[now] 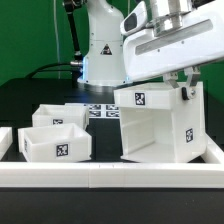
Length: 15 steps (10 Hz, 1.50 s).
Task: Assemble drawer
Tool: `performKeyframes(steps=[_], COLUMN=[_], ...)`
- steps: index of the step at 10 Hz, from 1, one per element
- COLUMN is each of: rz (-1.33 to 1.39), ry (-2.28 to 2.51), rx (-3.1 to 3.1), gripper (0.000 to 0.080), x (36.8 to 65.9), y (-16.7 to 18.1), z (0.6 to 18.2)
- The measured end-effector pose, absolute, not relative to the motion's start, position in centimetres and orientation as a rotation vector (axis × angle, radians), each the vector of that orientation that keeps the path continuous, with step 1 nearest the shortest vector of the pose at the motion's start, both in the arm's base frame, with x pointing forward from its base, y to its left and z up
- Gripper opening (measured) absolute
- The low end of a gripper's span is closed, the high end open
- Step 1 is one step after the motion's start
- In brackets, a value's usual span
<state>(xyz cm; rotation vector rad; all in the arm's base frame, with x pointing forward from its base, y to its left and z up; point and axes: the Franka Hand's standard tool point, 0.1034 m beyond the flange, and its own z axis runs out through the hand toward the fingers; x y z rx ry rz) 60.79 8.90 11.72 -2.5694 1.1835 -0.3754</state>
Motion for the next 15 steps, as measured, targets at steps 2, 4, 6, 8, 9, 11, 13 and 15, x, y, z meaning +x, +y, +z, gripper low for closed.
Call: performKeyframes(steps=[2, 4, 6, 8, 9, 11, 13, 15], rz=[-0.352, -0.292, -0.207, -0.207, -0.200, -0.193, -0.191, -0.171], ry=[1.304, 1.499, 1.693, 1.803, 1.821, 1.813, 1.812, 1.814], rx=[-2.492, -2.349, -2.188, -2.060, -2.038, -2.039, -2.038, -2.035], gripper=[0.0048, 0.0049, 0.0049, 0.0049, 0.0049, 0.0049, 0.0049, 0.0051], x=[60.8, 60.7, 60.9, 61.4, 61.7, 62.2, 62.4, 62.4], y=[8.7, 7.8, 7.2, 6.5, 6.7, 7.4, 7.7, 8.3], z=[11.8, 12.0, 11.7, 11.9, 11.9, 11.8, 11.7, 11.7])
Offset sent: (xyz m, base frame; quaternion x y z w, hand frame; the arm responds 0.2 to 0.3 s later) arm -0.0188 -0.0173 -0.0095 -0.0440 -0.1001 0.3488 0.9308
